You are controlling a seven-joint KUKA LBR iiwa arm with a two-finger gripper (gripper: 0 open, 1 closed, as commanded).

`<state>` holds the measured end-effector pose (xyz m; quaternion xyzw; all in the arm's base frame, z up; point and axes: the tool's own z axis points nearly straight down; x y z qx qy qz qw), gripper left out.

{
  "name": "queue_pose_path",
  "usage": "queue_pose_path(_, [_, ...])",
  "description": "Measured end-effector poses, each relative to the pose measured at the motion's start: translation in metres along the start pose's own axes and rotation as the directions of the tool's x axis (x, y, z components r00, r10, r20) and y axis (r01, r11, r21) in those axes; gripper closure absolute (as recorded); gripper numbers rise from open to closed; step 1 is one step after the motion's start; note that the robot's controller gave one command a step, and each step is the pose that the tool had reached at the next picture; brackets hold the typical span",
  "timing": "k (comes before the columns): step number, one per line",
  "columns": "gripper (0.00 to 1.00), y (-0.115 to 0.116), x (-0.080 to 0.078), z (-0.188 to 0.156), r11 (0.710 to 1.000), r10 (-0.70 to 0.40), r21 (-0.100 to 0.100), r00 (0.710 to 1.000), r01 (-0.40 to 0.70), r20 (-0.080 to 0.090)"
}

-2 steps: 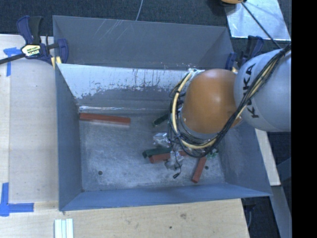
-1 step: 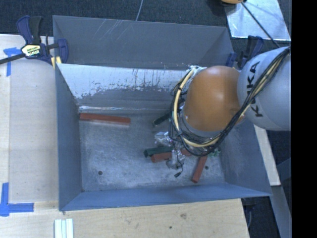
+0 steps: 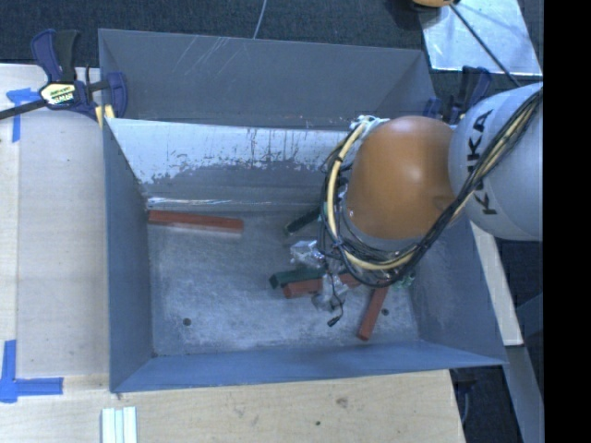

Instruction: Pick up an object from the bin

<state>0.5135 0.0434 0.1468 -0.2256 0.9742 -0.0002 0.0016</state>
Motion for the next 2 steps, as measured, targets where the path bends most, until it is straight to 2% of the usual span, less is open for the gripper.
queue_pose_path(2, [1.0,-0.0003,-0.0005,-0.0114,1.0,0.002,0.001,1.0,-0.002,0.001])
